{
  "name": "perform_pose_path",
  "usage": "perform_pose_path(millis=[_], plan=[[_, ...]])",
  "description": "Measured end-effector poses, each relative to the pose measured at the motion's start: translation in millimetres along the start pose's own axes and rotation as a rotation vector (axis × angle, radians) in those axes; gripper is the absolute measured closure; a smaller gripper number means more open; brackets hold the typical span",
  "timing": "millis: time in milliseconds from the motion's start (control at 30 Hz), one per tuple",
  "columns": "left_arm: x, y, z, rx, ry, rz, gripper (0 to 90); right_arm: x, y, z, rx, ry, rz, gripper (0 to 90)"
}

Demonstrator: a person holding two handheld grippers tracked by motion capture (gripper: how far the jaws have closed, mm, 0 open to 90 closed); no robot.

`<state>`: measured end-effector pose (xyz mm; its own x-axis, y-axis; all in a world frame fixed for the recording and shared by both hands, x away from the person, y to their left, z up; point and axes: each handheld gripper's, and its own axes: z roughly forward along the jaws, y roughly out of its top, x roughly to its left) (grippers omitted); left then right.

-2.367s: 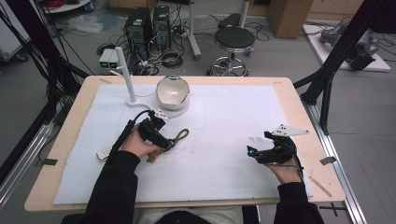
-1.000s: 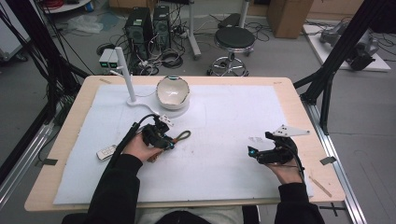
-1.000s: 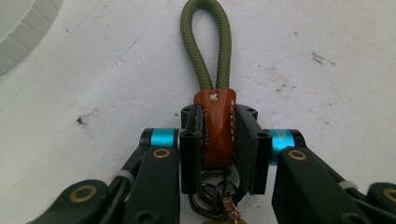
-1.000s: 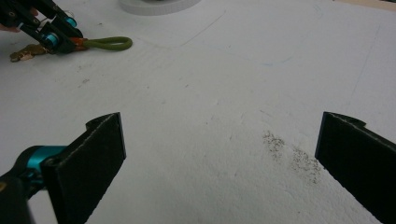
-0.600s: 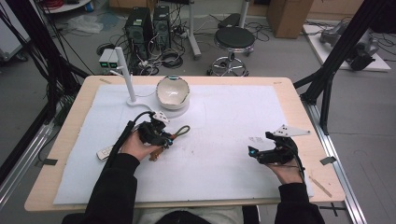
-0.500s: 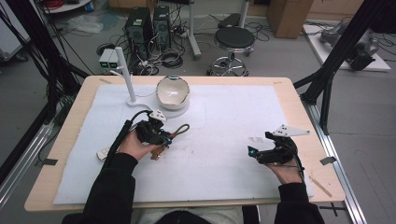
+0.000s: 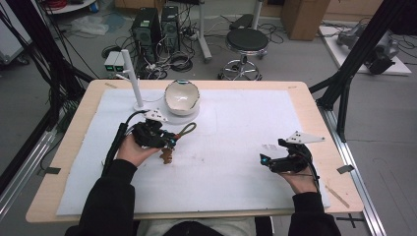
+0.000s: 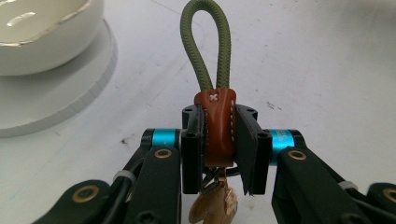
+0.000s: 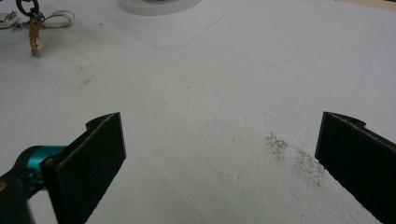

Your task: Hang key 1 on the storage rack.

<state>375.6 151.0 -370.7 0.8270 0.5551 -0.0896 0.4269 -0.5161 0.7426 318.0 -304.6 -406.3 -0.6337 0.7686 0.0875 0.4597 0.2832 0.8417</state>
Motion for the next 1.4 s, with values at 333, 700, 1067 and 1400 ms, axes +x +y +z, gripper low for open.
perform_pose_path(millis=[333,700,1067,1400], plan=[[10.3,4.1,-27.6,-0.037,0.037,-0.015,73.0,-0.6,-0.2,0.3,-0.001,0.0,0.001,0.7],[24.6,11.4,-76.9,-0.068,0.145,0.004,72.9,-0.8,-0.7,1.7,0.007,-0.001,0.0,0.7],[49.4,5.1,-105.0,-0.078,0.197,-0.038,73.0,1.6,-0.2,3.6,0.017,0.0,-0.004,0.7],[76.2,2.9,-129.4,-0.112,0.235,-0.115,73.0,0.9,-0.4,4.6,0.025,-0.003,-0.002,0.7]])
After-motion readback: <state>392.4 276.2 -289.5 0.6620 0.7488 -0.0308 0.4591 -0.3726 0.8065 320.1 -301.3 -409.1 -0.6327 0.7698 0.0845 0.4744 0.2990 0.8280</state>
